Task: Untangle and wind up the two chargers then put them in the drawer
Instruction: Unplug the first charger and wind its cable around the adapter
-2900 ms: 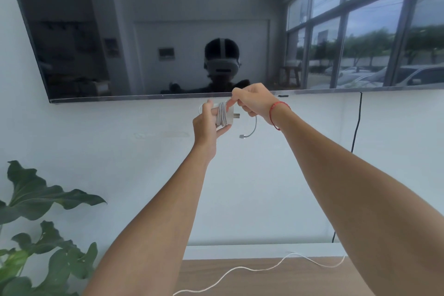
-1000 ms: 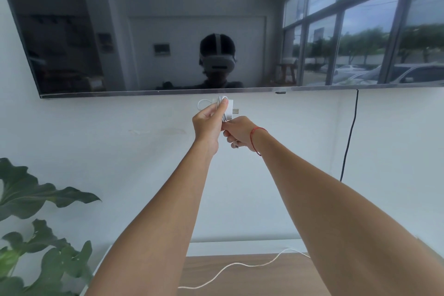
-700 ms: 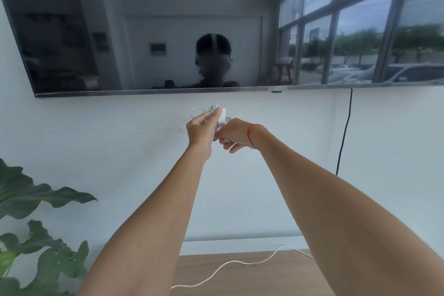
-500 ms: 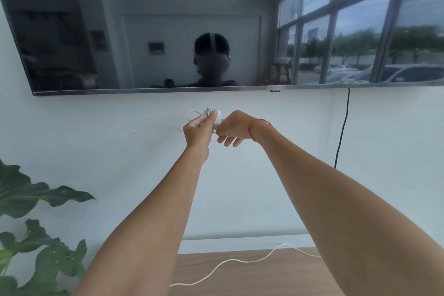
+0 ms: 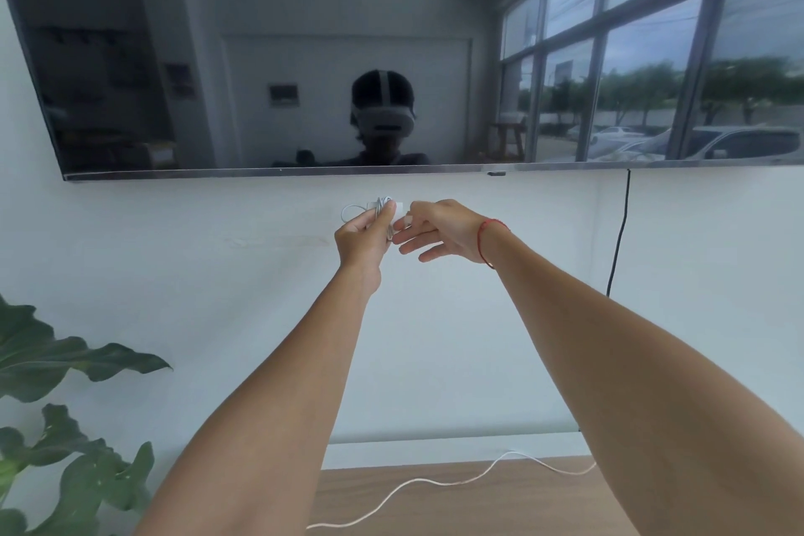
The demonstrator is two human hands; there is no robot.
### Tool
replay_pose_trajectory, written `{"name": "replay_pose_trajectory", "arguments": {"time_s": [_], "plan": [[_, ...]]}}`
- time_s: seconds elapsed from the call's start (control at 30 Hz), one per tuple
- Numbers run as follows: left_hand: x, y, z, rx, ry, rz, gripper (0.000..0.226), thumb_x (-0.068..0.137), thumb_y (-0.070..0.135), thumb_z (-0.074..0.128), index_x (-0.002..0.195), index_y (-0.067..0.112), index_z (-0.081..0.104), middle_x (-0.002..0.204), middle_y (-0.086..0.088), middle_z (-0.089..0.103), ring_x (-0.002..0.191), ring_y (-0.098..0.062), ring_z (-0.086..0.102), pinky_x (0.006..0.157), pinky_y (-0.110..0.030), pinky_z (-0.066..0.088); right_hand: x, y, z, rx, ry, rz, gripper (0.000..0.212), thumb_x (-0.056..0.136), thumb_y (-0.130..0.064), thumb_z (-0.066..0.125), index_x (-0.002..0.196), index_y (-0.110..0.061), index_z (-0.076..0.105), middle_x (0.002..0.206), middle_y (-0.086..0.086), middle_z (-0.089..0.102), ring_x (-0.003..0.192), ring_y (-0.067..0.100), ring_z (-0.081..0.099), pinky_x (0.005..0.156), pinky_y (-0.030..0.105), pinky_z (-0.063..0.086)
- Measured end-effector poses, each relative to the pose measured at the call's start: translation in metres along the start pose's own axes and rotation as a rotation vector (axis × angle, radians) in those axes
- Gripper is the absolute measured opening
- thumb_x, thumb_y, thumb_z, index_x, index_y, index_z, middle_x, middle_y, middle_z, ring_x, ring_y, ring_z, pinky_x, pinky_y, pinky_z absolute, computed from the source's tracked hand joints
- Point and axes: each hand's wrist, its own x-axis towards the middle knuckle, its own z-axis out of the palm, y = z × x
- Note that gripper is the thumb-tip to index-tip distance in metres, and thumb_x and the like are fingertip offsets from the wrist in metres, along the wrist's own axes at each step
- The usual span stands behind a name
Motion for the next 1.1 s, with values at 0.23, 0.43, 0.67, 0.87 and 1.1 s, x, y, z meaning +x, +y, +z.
{"name": "replay_pose_trajectory", "arguments": {"time_s": [0.23,0.43,0.67,0.87,1.1], "plan": [[0.001,-0.005,0.003,0.017,-0.02,-0.015,0.026,0.082,0.028,0.076,0.102,0.012,0.075,0.093,-0.001,0.074,0.089,-0.016,0.071,0.085,-0.031,0.058,0.009,0.009,0.001,-0.173,0.161,-0.148,0.028,0.094,-0.028,0.061,0.095,-0.004,0.075,0.087,0.001,0.073,0.07,0.01,0.067,0.07,0.024,0.058],[0.002,-0.007,0.004,0.017,-0.067,-0.031,0.03,0.084,0.029,0.074,0.106,0.009,0.074,0.099,-0.003,0.071,0.096,-0.017,0.068,0.082,-0.03,0.059,0.009,0.01,-0.003,-0.226,0.313,-0.237,0.024,0.089,-0.028,0.069,0.095,-0.008,0.078,0.066,-0.004,0.059,0.056,0.007,0.049,0.046,0.007,0.043],[0.0,-0.02,0.001,0.033,-0.127,-0.094,0.025,0.083,0.03,0.075,0.099,0.011,0.075,0.105,-0.006,0.069,0.095,-0.019,0.068,0.082,-0.036,0.06,0.014,0.031,-0.003,-0.042,0.362,-0.176,0.019,0.077,-0.03,0.08,0.09,-0.016,0.079,0.091,0.007,0.073,0.073,0.014,0.055,0.064,0.02,0.047],[-0.008,-0.05,-0.008,0.045,-0.143,-0.18,0.033,0.082,0.031,0.076,0.104,0.007,0.073,0.103,-0.008,0.068,0.086,-0.017,0.067,0.076,-0.031,0.06,0.019,0.07,0.003,0.076,0.296,-0.089,0.033,0.081,-0.025,0.078,0.097,0.004,0.073,0.092,0.015,0.071,0.088,0.016,0.066,0.085,0.03,0.056],[-0.038,-0.123,-0.021,0.125,-0.165,-0.349,0.045,0.078,0.036,0.079,0.109,0.005,0.069,0.1,-0.005,0.069,0.087,-0.016,0.069,0.079,-0.031,0.06,-0.008,0.148,0.021,0.149,0.321,0.078,0.031,0.082,-0.02,0.076,0.092,0.008,0.07,0.081,0.009,0.062,0.076,0.015,0.06,0.073,0.02,0.057]]}}
